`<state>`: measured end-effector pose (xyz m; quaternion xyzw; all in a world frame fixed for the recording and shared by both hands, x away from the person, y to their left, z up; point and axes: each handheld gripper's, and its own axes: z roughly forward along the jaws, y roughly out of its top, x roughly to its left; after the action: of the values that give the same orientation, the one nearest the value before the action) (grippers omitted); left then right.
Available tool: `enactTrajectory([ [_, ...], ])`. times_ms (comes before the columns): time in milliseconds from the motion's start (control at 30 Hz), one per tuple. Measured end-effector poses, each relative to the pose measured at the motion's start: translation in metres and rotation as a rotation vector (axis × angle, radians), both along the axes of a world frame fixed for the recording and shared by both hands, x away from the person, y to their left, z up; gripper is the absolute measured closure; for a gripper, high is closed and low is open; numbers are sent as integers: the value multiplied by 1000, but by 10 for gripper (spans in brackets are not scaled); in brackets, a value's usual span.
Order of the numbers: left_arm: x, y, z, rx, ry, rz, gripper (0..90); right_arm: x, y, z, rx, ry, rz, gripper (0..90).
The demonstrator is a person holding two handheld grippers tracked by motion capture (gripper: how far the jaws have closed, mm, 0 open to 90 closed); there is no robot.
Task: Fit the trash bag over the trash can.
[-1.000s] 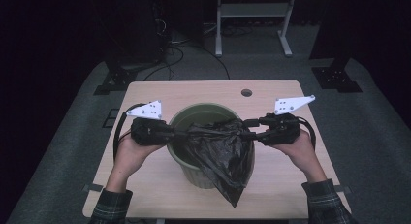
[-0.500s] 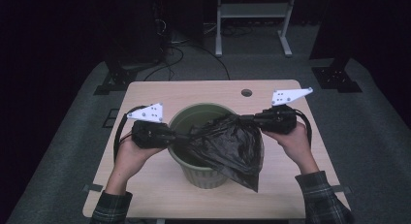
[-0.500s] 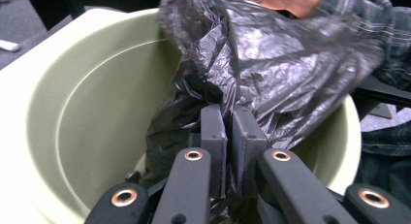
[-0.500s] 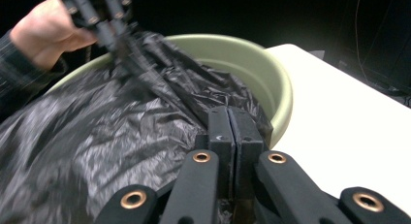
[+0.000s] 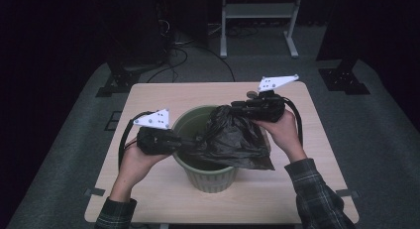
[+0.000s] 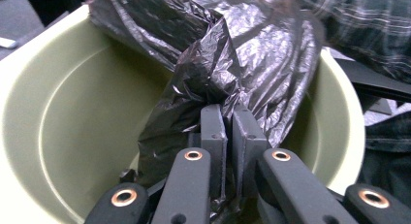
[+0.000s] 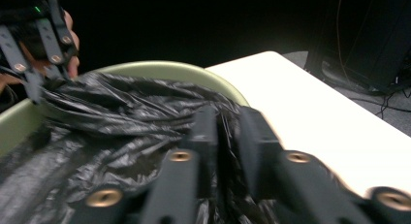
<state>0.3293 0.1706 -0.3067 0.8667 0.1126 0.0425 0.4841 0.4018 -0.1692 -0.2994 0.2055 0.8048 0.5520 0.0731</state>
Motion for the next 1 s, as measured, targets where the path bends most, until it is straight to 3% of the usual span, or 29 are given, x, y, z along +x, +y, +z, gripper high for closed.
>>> enactTrajectory([
  [100,0,1,-1,10,-7,21,857,-17,-19,8,27,-23,-15,631],
  [333,0,1,-2,15,-4,47,862,-45,-56,9,39,-53,-47,601],
  [367,0,1,-3,15,-2,49,863,-53,-69,4,33,-51,-55,588],
  [533,2,1,-3,16,-1,66,863,-65,-92,-17,17,-25,-80,580],
  [833,0,2,-3,21,1,70,862,-78,-101,-51,-11,3,-64,560],
  [1000,0,2,-3,21,-1,68,862,-80,-95,-60,-26,12,-39,529],
])
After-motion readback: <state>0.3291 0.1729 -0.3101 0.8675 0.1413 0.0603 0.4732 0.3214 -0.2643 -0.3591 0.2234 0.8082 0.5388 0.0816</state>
